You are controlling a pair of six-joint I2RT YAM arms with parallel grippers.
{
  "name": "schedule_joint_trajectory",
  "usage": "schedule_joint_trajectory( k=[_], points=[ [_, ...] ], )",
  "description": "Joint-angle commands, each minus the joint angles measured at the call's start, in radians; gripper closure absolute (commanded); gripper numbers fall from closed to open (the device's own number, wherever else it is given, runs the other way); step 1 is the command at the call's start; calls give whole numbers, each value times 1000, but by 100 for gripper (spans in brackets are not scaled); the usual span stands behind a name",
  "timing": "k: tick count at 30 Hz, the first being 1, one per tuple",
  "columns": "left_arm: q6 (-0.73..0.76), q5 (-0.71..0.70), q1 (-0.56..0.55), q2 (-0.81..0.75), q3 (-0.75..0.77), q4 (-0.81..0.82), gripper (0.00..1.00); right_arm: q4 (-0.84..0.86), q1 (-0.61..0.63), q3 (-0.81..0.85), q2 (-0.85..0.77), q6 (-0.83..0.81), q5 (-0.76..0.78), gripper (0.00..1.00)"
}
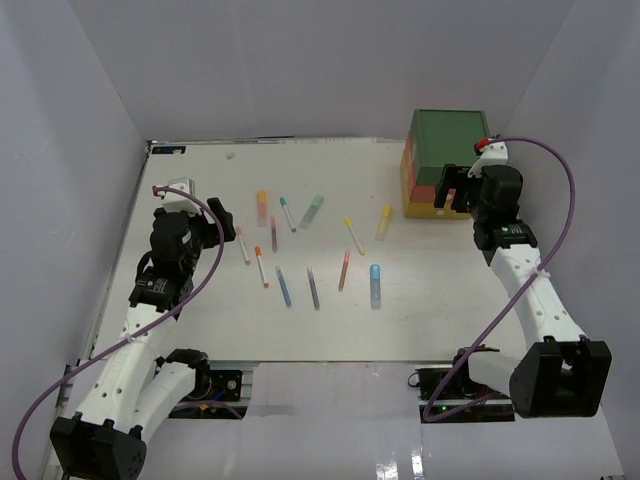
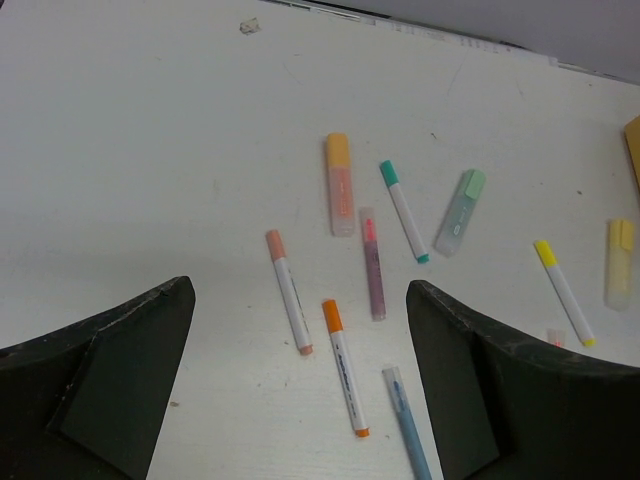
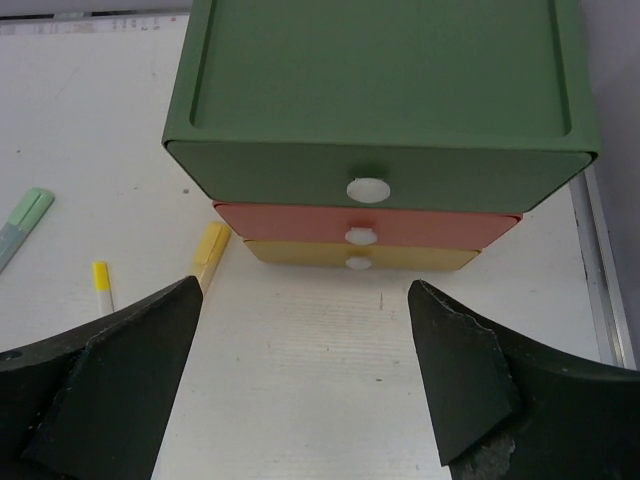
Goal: Sort the stationery into containers
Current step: Open the drawer in the storage box.
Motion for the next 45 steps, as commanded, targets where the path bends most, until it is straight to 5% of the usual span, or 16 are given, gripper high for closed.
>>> schedule_joint_trajectory(
  k=[1,18,45],
  points=[
    [17,-19,-1,-17,-2,16,2,41,-30,70,44,-17,-79,11],
    [37,-53,-29,-40,-10,13,2,42,-110,172,246,-101,-149,27],
    [37,-40,-29,-40,-12,13,2,117,-112,178,295,-123,-155,49]
  ],
)
